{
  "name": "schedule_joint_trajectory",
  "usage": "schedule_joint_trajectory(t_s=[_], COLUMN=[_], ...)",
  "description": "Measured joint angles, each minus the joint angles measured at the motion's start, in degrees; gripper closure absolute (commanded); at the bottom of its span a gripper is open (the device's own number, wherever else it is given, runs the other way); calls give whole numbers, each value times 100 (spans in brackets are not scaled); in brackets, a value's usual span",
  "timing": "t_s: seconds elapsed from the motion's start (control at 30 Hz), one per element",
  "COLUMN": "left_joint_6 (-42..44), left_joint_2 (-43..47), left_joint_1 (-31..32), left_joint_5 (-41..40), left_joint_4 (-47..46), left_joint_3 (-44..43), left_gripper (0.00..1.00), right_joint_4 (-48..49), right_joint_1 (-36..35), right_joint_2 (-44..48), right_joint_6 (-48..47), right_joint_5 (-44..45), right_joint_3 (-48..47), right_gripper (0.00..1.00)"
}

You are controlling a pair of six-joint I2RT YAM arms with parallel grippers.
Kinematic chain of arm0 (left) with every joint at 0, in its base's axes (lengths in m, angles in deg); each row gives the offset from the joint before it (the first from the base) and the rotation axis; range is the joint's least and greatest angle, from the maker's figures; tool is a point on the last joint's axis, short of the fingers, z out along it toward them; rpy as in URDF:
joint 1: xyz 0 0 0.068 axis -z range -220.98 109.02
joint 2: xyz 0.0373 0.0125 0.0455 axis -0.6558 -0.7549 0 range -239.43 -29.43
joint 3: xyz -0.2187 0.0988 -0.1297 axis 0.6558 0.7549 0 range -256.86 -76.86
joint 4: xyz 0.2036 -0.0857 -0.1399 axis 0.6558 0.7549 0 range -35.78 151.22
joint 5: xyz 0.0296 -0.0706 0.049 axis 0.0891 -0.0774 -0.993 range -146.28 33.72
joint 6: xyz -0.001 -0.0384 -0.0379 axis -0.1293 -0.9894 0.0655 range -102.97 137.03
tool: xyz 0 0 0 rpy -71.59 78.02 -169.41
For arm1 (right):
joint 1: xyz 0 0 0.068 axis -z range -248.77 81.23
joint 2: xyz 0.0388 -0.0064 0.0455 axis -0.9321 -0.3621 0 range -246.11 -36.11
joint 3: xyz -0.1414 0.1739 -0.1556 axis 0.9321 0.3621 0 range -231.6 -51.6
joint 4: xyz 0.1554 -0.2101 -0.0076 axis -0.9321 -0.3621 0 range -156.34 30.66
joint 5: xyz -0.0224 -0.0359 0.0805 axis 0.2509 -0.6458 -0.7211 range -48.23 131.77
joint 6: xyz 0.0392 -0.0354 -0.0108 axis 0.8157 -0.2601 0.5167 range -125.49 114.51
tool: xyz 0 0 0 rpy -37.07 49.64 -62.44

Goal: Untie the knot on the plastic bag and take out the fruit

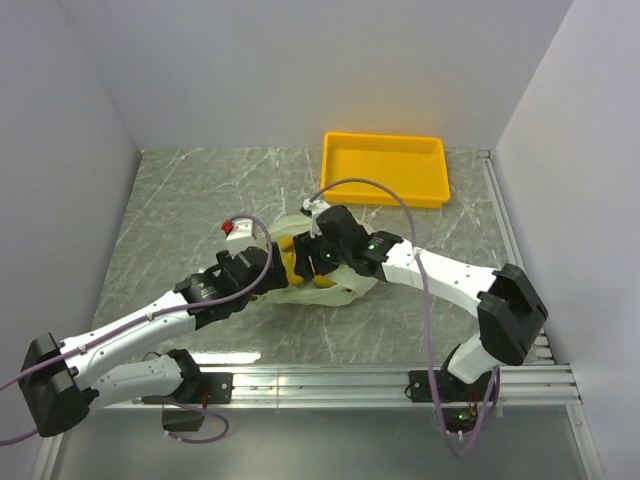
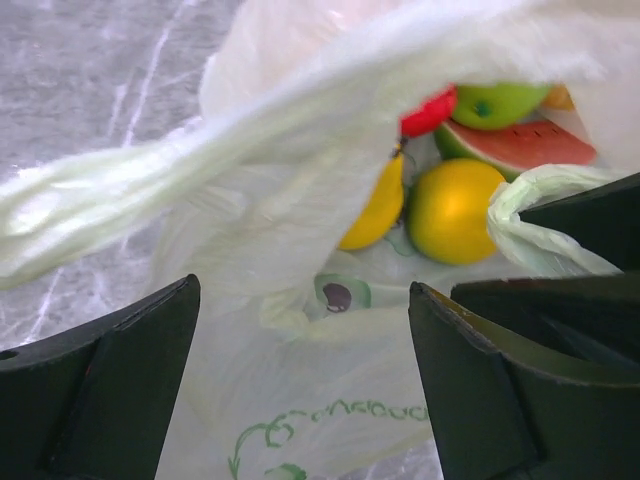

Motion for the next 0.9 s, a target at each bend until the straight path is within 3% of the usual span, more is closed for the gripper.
schedule_joint_trajectory(t_s=[0.2, 0.3, 0.33, 0.37, 0.43, 0.47, 0.5, 0.67, 0.9], left_joint_6=[55, 177, 205, 240, 299, 334, 352, 516, 570], left_joint_2=[-476, -734, -813, -879, -990, -1023, -1040, -1034, -761], left_joint_1=[-439, -570, -608, -640, -706, -732, -752, -800, -800], left_joint_5=[-13, -7, -2, -2, 13, 24, 39, 199, 468], left_joint_4=[-280, -409, -439, -487, -592, -638, -682, -763, -592], left_joint_3=[192, 282, 282, 282, 282, 284, 286, 289, 68], left_gripper=[15, 30, 36, 50, 69, 89, 97, 100, 100], right_joint_4=[514, 514, 459, 361, 122, -20, -125, -933, -1843], right_joint_1=[166, 166, 166, 166, 164, 170, 179, 289, 297], right_joint_2=[-365, -391, -352, -256, 149, 457, 737, 2260, 3058], right_joint_6=[92, 83, 70, 48, -15, -46, -70, -179, -385], right_joint_5=[103, 146, 181, 229, 463, 599, 713, 1412, 1574], right_joint_3=[238, 238, 238, 240, 356, 433, 503, 577, -162], right_gripper=[35, 36, 36, 37, 38, 38, 39, 37, 31])
